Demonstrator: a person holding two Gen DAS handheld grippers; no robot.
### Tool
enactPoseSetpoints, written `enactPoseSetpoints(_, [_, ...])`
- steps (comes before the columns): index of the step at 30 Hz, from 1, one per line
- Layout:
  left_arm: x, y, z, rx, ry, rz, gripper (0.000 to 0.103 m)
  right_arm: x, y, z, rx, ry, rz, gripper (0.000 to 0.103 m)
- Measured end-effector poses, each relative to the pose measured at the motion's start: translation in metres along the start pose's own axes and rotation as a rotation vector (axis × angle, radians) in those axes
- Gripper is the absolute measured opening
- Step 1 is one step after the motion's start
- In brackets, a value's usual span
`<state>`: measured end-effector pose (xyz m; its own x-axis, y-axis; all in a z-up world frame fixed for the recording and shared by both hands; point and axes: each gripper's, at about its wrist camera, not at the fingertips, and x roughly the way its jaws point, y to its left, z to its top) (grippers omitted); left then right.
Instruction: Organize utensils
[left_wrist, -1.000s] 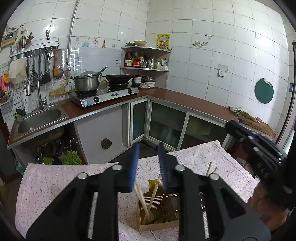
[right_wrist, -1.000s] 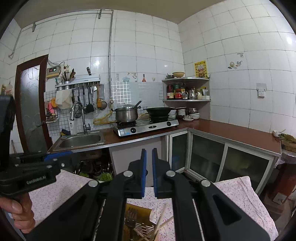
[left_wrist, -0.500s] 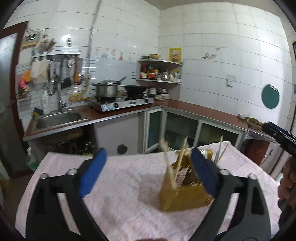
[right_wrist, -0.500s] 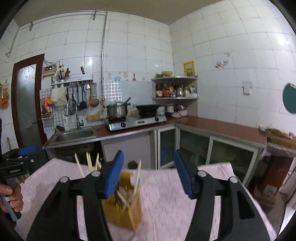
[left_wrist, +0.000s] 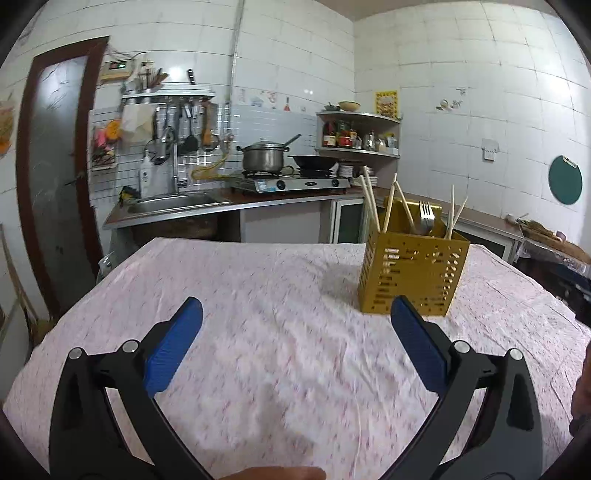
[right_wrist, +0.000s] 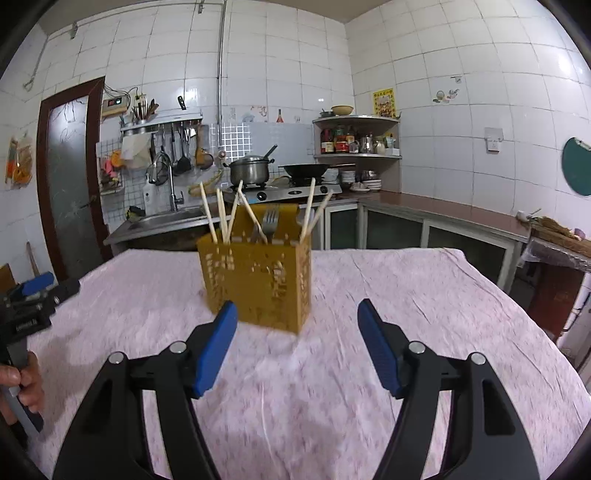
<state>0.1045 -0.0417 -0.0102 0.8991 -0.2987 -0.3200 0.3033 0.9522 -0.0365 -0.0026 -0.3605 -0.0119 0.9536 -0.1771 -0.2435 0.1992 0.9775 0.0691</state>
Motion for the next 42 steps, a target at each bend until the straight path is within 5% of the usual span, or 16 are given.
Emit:
enactPoseSetpoints(13, [-0.040,-0.011,-0.041,0.001,-0.073,0.016,0.098,-0.037,-0.003,-0.049,-0.020,-0.040,-0.043,0.068])
enactPoseSetpoints(42, [-0.042,-0.018,-0.043,0.028,-0.090,0.033,0.098,-0.037,-0.005,-0.046,0.002,-0.068,-0.107,0.070])
